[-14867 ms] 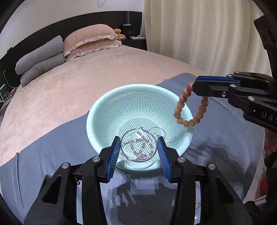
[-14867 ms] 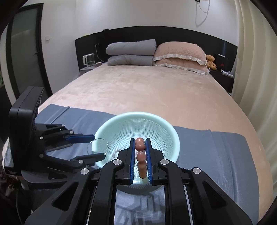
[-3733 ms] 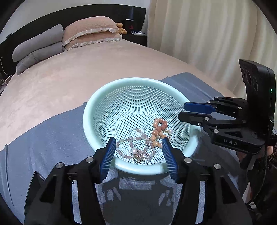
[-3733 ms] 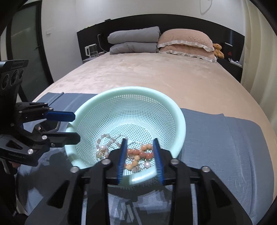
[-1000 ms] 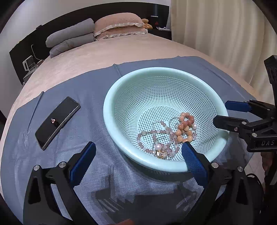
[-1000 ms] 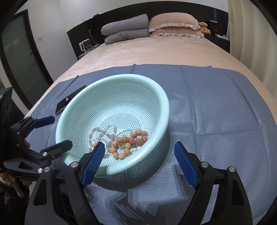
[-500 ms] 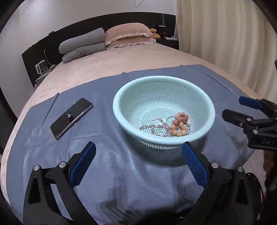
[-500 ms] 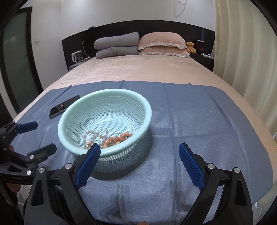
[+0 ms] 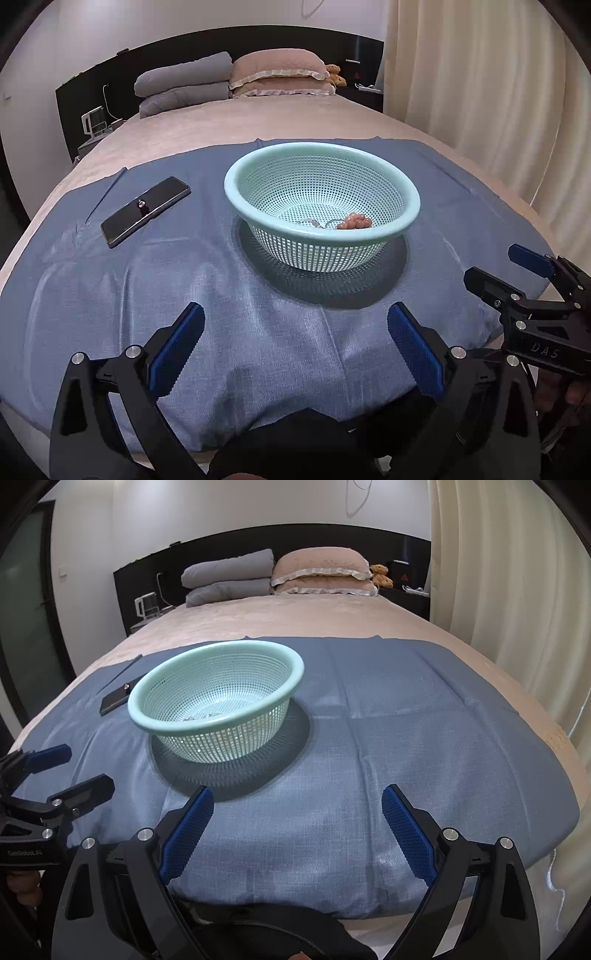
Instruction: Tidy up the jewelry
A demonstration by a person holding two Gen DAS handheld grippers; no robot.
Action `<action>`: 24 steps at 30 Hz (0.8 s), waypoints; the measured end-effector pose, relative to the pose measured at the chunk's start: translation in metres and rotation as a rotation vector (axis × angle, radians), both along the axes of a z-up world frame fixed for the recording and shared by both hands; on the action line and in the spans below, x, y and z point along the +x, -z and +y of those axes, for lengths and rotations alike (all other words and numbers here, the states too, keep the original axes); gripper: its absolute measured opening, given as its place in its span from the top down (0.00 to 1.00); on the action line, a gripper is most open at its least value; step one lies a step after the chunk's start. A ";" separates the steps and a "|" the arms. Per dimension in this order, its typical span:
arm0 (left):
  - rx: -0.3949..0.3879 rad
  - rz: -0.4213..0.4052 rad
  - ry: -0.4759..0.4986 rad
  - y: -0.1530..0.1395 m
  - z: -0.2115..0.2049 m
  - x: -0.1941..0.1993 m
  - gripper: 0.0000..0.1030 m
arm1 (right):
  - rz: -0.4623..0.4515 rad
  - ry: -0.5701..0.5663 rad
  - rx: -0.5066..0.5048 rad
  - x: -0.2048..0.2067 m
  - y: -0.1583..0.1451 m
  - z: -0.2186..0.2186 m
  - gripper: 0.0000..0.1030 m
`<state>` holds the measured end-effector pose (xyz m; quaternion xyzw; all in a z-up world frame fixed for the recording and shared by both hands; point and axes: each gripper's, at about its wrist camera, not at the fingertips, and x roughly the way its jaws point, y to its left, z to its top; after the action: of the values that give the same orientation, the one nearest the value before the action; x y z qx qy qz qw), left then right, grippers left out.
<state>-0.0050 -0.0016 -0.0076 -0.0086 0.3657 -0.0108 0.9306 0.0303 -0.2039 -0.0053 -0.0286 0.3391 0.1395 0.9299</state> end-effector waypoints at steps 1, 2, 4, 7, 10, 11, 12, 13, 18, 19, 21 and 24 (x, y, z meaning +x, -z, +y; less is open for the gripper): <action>-0.004 -0.002 0.000 0.001 0.000 -0.002 0.06 | -0.004 -0.003 -0.009 -0.003 0.001 0.001 0.14; -0.008 -0.007 -0.004 0.002 0.000 -0.006 0.06 | -0.013 -0.002 -0.028 -0.007 0.003 0.003 0.14; -0.005 -0.016 -0.012 0.003 -0.001 -0.011 0.06 | -0.042 0.016 -0.063 -0.014 0.004 0.006 0.14; -0.004 -0.037 -0.017 0.005 -0.002 -0.020 0.06 | -0.069 0.029 -0.053 -0.022 0.004 0.003 0.14; 0.002 -0.041 -0.029 0.007 -0.001 -0.025 0.06 | -0.042 0.033 -0.009 -0.020 0.006 -0.005 0.14; -0.003 -0.041 -0.024 0.007 0.000 -0.026 0.06 | -0.035 0.032 0.011 -0.019 0.007 -0.007 0.14; -0.004 -0.044 -0.023 0.008 0.001 -0.028 0.06 | -0.029 0.030 0.029 -0.020 0.007 -0.009 0.14; 0.000 -0.050 -0.024 0.008 0.001 -0.030 0.06 | -0.023 0.028 0.043 -0.021 0.007 -0.011 0.14; 0.032 -0.054 -0.020 0.010 -0.006 -0.035 0.06 | -0.030 0.025 0.028 -0.026 0.008 -0.006 0.14; 0.038 -0.055 -0.018 0.010 -0.007 -0.036 0.06 | -0.037 0.021 0.022 -0.028 0.008 -0.005 0.14; 0.046 -0.055 -0.019 0.010 -0.009 -0.037 0.06 | -0.042 0.012 0.013 -0.029 0.008 -0.003 0.14; 0.047 -0.057 -0.022 0.011 -0.009 -0.040 0.06 | -0.034 0.008 0.023 -0.032 0.009 -0.003 0.14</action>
<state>-0.0449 -0.0111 -0.0188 0.0095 0.3389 0.0075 0.9408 -0.0015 -0.2068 -0.0146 -0.0189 0.3218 0.1390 0.9364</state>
